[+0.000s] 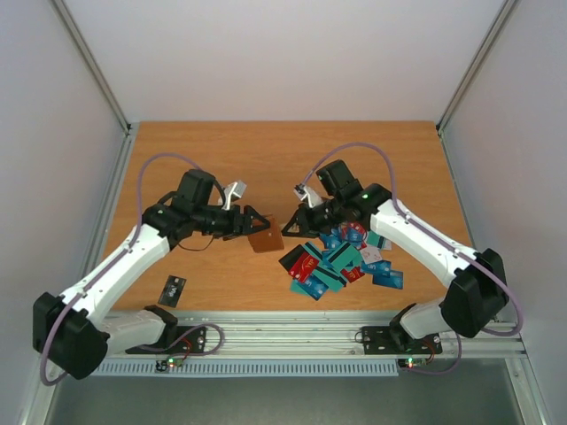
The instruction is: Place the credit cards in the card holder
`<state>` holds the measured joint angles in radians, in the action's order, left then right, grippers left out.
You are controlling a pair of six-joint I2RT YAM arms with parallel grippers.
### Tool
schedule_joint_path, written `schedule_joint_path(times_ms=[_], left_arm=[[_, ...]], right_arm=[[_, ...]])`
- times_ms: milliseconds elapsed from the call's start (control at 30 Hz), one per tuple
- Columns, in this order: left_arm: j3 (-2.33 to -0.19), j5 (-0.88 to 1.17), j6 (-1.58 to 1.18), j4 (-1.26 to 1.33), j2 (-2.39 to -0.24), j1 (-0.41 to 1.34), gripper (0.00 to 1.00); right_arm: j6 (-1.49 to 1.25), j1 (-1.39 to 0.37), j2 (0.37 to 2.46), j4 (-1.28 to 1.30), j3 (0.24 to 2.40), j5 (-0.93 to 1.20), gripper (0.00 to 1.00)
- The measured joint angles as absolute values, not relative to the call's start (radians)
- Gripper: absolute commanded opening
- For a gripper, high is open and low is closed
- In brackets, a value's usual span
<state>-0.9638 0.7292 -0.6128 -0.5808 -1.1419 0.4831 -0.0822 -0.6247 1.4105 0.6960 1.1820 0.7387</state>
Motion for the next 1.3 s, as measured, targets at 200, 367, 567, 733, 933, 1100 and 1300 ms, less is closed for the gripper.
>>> schedule_joint_path(times_ms=[200,367,567,733,933,1100,1300], left_arm=[[-0.931,0.567,-0.556,-0.641,-1.185,0.471,0.99],[-0.881,0.455,-0.519,-0.669,-1.225,0.455,0.99],[-0.811,0.399,-0.502,-0.672,-1.300,0.440,0.99],[-0.808,0.341,-0.489,-0.699,-1.262,0.432,0.94],[-0.803,0.228,-0.503,-0.791,-1.129,0.277,0.88],[-0.821,0.147,-0.516,-0.859,-1.074,0.245,0.85],[-0.857,0.099,-0.511,-0.901,-1.096,0.245,0.83]], right_arm=[[-0.119,-0.629,1.511,0.687,1.182,0.719,0.01],[-0.155,-0.641,1.664,0.620,1.183,0.724,0.01],[-0.148,-0.646,1.869,0.638,1.271,0.723,0.01],[-0.147,-0.648,1.894,0.651,1.371,0.757,0.01],[-0.203,-0.679,1.941,0.635,1.573,0.817,0.01],[-0.255,-0.709,1.950,0.564,1.585,0.858,0.01],[-0.284,-0.648,1.954,0.461,1.275,0.903,0.01]])
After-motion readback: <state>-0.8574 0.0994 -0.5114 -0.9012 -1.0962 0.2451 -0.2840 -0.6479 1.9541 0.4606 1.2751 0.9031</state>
